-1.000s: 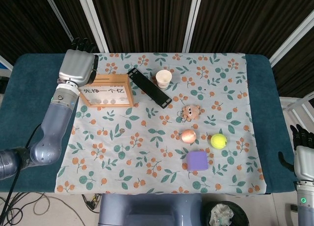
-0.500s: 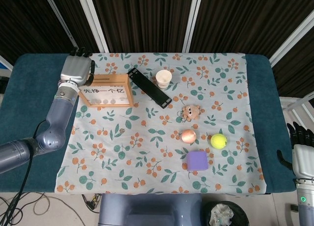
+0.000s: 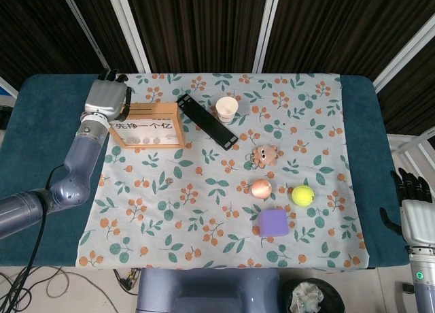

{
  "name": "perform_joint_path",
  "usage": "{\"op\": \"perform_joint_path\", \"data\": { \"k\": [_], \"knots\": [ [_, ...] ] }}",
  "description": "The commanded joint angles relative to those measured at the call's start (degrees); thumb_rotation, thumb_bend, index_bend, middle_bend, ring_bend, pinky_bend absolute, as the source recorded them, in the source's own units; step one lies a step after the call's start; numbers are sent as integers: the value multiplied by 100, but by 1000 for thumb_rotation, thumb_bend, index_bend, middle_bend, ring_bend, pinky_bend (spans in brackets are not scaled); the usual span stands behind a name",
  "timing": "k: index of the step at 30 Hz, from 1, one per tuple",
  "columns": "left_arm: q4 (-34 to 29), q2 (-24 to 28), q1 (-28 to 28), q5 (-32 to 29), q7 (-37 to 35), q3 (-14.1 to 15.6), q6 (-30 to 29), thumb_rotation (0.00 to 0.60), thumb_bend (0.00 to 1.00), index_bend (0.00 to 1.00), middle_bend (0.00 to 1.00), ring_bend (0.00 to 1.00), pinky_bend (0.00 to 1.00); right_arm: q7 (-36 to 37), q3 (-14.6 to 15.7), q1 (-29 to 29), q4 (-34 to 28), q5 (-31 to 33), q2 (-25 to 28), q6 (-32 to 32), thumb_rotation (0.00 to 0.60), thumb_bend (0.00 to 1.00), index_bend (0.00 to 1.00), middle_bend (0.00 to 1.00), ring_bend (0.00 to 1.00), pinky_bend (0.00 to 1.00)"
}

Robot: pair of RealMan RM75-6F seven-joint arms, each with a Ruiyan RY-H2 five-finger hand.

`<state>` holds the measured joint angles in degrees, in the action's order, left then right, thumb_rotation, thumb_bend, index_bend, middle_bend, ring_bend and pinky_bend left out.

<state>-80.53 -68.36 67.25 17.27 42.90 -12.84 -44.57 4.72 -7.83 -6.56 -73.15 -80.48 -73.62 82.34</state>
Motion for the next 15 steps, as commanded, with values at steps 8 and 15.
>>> {"op": "perform_joint_path", "data": {
  "k": [8,15],
  "knots": [
    [-11,-31,89,91,-125,74,55,600,488,706,141,0,0,-101,-67,18,-6,124,-39,26,600,388,0,0,0,0],
    [-30,-39,119,118,-202,136,1,600,488,689,141,0,0,-123,-104,37,-49,183,-43,57,600,389,0,0,0,0]
  ]
}}
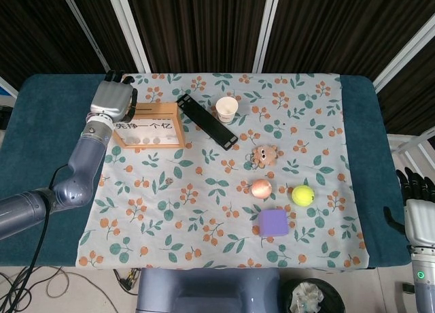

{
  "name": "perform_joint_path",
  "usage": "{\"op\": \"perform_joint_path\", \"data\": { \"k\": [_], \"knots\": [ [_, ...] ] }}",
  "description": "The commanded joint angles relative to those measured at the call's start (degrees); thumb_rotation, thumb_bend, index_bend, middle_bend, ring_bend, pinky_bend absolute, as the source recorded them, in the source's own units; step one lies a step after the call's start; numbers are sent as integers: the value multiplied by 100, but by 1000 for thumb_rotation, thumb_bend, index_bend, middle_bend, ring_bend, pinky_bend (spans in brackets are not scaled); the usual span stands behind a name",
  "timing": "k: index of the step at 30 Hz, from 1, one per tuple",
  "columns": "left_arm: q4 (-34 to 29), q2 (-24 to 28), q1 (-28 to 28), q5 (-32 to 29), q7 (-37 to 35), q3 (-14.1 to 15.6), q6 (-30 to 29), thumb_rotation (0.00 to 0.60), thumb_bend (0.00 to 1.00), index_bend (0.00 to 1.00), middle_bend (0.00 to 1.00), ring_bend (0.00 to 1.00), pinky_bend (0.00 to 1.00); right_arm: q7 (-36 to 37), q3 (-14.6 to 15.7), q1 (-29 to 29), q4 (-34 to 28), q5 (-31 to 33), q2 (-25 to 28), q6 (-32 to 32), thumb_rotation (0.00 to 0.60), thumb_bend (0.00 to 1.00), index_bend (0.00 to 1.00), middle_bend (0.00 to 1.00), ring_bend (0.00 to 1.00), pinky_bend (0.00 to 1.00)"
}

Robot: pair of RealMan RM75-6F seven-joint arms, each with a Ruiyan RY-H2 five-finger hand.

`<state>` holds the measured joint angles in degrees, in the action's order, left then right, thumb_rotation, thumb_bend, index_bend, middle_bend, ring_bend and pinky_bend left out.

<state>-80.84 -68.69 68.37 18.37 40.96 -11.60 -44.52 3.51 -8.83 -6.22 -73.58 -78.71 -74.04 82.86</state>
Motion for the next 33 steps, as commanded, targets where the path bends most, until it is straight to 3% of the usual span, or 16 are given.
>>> {"op": "perform_joint_path", "data": {
  "k": [1,20,33],
  "knots": [
    [6,-14,15,12,-13,21,-6,600,488,688,141,0,0,-4,-8,3,-8,11,-3,7,600,389,0,0,0,0],
    [206,-221,174,29,0,195,-60,600,488,657,129,0,0,-14,-53,10,-6,72,-11,17,600,388,0,0,0,0],
    [95,-192,238,-16,40,267,-106,600,482,577,116,0,0,-33,-92,24,-37,119,4,45,600,388,0,0,0,0]
  ]
}}
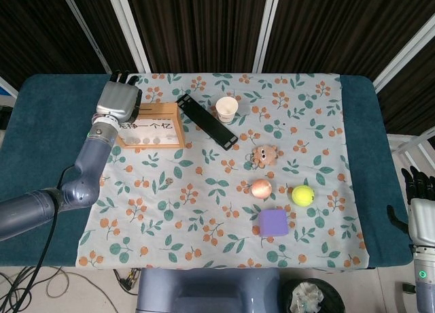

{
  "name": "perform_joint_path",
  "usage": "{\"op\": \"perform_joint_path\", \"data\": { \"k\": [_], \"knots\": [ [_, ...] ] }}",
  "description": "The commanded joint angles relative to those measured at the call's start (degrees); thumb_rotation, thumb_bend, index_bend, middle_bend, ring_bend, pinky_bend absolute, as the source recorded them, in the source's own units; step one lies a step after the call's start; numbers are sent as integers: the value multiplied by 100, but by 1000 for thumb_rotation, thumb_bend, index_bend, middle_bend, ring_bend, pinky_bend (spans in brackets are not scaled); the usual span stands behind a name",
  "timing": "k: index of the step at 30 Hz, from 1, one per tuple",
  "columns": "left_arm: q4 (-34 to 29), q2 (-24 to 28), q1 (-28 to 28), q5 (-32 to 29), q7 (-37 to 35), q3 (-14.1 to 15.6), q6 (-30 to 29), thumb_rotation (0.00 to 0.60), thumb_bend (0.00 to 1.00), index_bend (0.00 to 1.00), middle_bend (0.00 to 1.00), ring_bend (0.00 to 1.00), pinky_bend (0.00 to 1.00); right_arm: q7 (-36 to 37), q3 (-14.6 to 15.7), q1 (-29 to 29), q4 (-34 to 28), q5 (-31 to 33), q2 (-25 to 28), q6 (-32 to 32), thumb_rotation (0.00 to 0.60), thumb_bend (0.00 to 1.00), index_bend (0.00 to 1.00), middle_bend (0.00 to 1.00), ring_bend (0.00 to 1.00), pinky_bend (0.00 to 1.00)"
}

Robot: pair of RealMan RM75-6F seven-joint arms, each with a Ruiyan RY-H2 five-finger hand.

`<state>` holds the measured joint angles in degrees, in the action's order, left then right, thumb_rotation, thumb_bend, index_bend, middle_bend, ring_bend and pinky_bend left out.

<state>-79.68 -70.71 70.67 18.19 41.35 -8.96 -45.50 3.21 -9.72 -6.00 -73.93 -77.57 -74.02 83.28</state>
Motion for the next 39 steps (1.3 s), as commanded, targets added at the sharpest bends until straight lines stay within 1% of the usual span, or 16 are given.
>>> {"op": "perform_joint_path", "data": {
  "k": [1,8,13,20,28,31,35,36,39],
  "knots": [
    [-44,20,16,7,5,5,-19,600,482,572,115,0,0,-9,-10,2,-9,13,4,3,600,388,0,0,0,0],
    [-156,59,46,5,17,16,-86,600,469,529,106,0,0,-17,-32,16,-39,49,25,15,600,388,0,0,0,0],
    [-191,60,70,-27,54,44,-118,600,461,517,105,0,0,-31,-46,19,-65,68,41,17,600,388,0,0,0,0],
    [-172,39,103,-56,107,74,-196,600,392,476,101,0,0,-64,-58,20,-90,99,50,4,600,388,0,0,0,0],
    [-181,20,114,10,155,92,-308,600,375,415,89,0,0,-125,-80,24,-119,162,50,-12,600,388,0,0,0,0],
    [-239,33,110,51,126,61,-347,600,363,415,88,0,0,-132,-91,23,-120,179,43,-13,600,388,0,0,0,0],
    [-636,203,37,397,-163,-142,-490,600,363,448,96,0,0,-129,-105,23,-115,196,37,-11,600,388,0,0,0,0],
    [-874,315,-27,627,-329,-249,-621,600,363,453,98,0,0,-122,-113,23,-106,207,32,-13,600,388,0,0,0,0],
    [-1410,580,-240,1176,-676,-418,-999,600,335,452,99,0,0,-103,-136,23,-88,233,22,-7,600,388,0,0,0,0]
  ]
}}
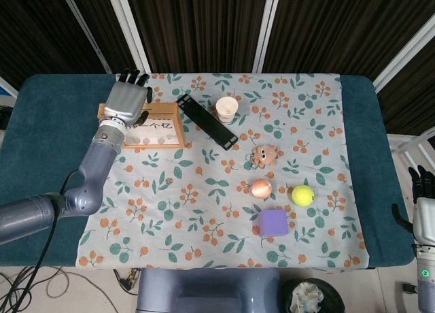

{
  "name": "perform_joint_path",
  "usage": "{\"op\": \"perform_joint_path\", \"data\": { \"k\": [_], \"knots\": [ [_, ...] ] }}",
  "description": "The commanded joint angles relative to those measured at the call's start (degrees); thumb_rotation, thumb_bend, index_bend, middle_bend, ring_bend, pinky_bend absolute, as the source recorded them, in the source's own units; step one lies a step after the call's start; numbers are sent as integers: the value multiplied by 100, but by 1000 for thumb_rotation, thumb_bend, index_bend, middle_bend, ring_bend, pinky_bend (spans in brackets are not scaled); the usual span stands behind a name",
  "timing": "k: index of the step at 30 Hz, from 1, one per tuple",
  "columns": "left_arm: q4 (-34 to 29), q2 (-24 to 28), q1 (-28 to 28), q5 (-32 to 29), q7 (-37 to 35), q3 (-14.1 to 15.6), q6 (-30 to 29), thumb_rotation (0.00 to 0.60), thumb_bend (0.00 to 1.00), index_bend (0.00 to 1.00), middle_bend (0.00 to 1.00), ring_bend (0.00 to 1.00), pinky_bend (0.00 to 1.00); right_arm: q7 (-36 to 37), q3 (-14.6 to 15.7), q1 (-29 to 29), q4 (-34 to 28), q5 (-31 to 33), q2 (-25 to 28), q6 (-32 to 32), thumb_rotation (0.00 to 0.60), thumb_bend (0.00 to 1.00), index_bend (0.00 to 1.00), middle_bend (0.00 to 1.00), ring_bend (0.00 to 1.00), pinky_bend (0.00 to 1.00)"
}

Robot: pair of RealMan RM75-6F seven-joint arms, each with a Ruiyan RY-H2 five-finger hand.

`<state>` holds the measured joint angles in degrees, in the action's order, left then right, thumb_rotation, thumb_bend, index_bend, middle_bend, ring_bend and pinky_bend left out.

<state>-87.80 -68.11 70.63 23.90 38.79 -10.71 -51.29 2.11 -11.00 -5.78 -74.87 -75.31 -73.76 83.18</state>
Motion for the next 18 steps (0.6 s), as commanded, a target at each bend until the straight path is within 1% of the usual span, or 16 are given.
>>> {"op": "perform_joint_path", "data": {
  "k": [1,3,7,8,11,12,15,18],
  "knots": [
    [-799,421,-325,814,-533,-294,-588,600,322,448,97,0,0,13,-16,2,12,16,-6,8,600,388,0,0,0,0],
    [-1208,628,-526,1245,-672,-309,-926,600,281,436,90,0,0,15,-21,4,23,28,-8,6,600,388,0,0,0,0],
    [-1896,979,-903,2014,-765,-136,-1341,600,262,433,87,0,0,15,-30,11,29,53,3,-4,600,388,0,0,0,0],
    [-2144,1084,-1061,2230,-842,-54,-1439,600,262,431,85,0,0,23,-44,14,23,71,1,2,600,388,0,0,0,0],
    [-2527,1234,-1339,2590,-928,157,-1532,600,262,405,75,0,0,44,-49,20,6,68,13,10,600,388,0,0,0,0],
    [-2679,1274,-1475,2745,-950,280,-1569,600,262,391,71,0,0,59,-40,24,-5,50,28,13,600,389,0,0,0,0],
    [-2850,1267,-1733,3037,-916,573,-1616,600,264,355,61,0,0,72,-50,39,-24,56,38,40,600,388,0,0,0,0],
    [-2865,1099,-1980,3297,-862,895,-1652,600,266,344,60,0,0,95,-75,43,-43,100,45,29,600,388,0,0,0,0]
  ]
}}
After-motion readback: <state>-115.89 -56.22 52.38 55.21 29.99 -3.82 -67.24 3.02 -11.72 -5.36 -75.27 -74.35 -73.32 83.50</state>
